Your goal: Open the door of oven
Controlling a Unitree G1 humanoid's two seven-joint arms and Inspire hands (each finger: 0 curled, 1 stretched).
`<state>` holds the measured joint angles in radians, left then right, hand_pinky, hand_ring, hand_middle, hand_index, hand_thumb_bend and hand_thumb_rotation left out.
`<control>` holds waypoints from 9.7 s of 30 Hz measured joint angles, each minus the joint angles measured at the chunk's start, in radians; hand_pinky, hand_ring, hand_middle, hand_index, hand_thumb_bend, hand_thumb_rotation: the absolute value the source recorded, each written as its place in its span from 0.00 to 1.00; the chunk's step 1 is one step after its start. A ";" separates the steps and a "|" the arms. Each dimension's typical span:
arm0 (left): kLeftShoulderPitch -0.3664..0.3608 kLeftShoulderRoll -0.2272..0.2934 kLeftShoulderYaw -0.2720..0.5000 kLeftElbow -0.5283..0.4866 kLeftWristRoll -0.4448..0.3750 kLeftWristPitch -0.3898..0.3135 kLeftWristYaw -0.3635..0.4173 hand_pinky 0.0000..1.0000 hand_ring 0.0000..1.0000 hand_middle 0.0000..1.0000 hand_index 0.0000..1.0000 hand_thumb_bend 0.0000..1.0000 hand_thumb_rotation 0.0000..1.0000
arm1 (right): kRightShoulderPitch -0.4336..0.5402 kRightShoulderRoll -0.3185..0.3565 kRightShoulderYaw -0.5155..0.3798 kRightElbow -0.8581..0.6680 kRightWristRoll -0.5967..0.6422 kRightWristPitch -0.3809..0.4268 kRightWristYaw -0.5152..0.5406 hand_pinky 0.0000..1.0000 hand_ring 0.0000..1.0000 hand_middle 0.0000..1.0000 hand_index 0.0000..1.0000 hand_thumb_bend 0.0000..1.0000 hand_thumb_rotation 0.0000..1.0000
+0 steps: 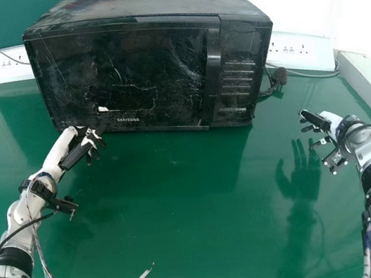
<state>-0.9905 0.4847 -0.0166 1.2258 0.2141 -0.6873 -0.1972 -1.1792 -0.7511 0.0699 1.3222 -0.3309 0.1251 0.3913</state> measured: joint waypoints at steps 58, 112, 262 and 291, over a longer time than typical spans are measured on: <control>0.143 0.005 0.129 -0.711 -0.524 0.716 -0.765 0.47 0.68 0.76 0.79 1.00 0.80 | 0.003 -0.002 -0.007 -0.002 0.007 0.005 0.002 0.68 0.77 0.82 0.89 0.55 0.53; 0.268 -0.095 0.120 -1.199 -0.619 1.062 -0.443 0.77 0.94 0.97 0.94 1.00 0.88 | 0.006 -0.001 -0.006 -0.002 0.007 -0.002 0.006 0.64 0.77 0.82 0.90 0.55 0.54; -0.134 -0.331 0.017 -0.451 -0.312 0.775 -0.302 0.91 1.00 0.98 0.91 1.00 0.92 | 0.001 0.011 -0.028 -0.004 0.013 0.019 -0.004 0.69 0.77 0.81 0.90 0.54 0.56; -0.273 -0.391 0.016 -0.233 -0.265 0.721 -0.244 0.96 1.00 0.98 0.92 1.00 0.91 | 0.000 0.011 -0.032 -0.007 0.027 0.030 -0.006 0.63 0.76 0.81 0.89 0.54 0.53</control>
<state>-1.2634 0.0940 -0.0009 0.9930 -0.0504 0.0337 -0.4410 -1.1787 -0.7405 0.0381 1.3155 -0.3041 0.1549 0.3849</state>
